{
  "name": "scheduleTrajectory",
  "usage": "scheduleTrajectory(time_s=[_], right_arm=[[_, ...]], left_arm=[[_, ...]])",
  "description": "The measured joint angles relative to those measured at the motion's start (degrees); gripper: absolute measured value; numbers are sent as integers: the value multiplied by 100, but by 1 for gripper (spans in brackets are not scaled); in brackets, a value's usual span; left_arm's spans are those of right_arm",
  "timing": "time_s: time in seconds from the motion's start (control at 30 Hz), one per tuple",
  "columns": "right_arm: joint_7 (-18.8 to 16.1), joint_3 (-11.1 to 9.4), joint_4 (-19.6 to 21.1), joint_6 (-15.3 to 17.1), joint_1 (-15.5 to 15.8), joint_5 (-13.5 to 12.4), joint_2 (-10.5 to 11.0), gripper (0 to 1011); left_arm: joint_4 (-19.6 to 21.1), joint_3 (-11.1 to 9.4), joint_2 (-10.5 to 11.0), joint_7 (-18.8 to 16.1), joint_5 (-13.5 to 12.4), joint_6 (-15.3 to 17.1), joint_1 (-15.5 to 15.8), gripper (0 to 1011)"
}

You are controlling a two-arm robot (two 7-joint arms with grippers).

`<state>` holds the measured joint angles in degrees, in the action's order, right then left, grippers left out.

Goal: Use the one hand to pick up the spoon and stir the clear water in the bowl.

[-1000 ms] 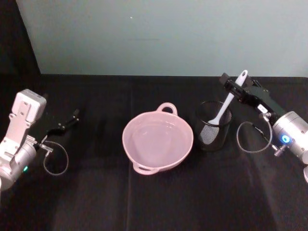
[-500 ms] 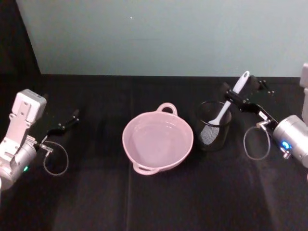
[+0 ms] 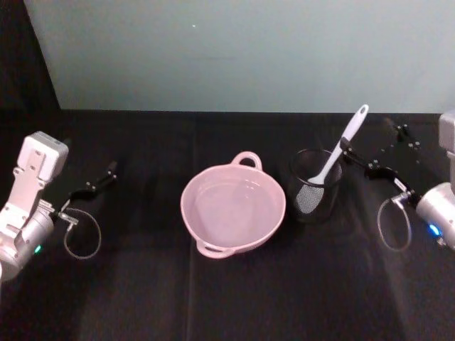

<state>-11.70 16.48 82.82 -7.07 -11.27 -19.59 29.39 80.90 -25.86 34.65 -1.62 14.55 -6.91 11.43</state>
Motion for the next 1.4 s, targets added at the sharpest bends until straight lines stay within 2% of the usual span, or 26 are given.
scheduleTrajectory(time_s=[0.13,0.33,0.43,0.53,0.57,0.77,1.07,1.4], right_arm=[[73,-117,262,-23,249,62,101,1002],[177,-457,724,-97,791,39,213,1002],[245,-588,804,-161,935,-4,192,1002],[390,-791,806,-356,1113,-37,63,1002],[390,-791,806,-356,1113,-37,63,1002],[611,-1025,463,-738,1227,-24,-260,1002],[578,-1119,35,-998,1124,19,-524,1002],[571,-1114,58,-998,1129,19,-514,1002]], left_arm=[[0,0,0,0,0,0,0,1011],[0,0,0,0,0,0,0,1011],[0,0,0,0,0,0,0,1011],[0,0,0,0,0,0,0,1011],[0,0,0,0,0,0,0,1011],[0,0,0,0,0,0,0,1011],[0,0,0,0,0,0,0,1011],[0,0,0,0,0,0,0,1011]])
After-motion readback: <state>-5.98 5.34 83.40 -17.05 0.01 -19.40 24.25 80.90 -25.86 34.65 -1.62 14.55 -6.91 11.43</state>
